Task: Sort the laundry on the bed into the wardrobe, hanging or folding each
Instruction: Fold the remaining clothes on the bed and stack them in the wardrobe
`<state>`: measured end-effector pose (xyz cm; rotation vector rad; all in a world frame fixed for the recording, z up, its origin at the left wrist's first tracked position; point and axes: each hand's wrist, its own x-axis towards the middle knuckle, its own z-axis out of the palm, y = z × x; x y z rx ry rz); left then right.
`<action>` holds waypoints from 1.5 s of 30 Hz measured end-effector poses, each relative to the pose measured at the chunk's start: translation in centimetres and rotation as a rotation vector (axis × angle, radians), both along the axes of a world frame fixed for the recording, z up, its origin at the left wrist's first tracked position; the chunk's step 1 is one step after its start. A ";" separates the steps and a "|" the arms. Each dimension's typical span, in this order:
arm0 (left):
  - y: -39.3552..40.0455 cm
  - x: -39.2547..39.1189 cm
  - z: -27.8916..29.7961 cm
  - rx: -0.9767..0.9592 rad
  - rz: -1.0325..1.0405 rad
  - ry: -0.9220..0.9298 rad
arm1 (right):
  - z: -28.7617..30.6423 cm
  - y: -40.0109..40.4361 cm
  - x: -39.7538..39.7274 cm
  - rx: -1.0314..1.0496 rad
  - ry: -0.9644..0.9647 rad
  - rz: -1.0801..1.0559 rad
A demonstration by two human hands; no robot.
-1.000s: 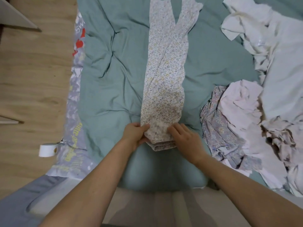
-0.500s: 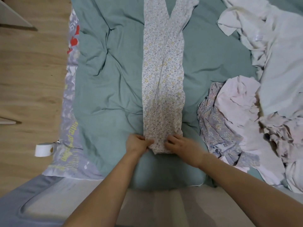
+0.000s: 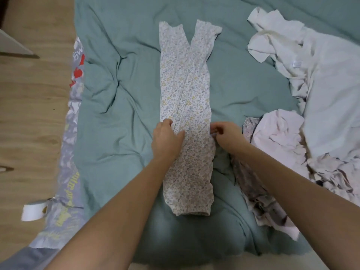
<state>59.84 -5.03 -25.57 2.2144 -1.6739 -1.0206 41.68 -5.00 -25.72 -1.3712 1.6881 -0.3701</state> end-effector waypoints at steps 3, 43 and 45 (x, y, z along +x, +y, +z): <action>-0.8 -0.4 -1.2 0.001 0.045 -0.031 | -0.3 0.1 -0.7 -0.066 -0.082 0.210; -0.3 0.4 -2.8 0.268 0.312 0.852 | -1.4 0.4 0.2 -0.128 -0.044 0.380; -0.2 0.2 -2.6 0.248 0.299 0.824 | -1.2 -0.1 -0.5 -0.143 -0.023 0.351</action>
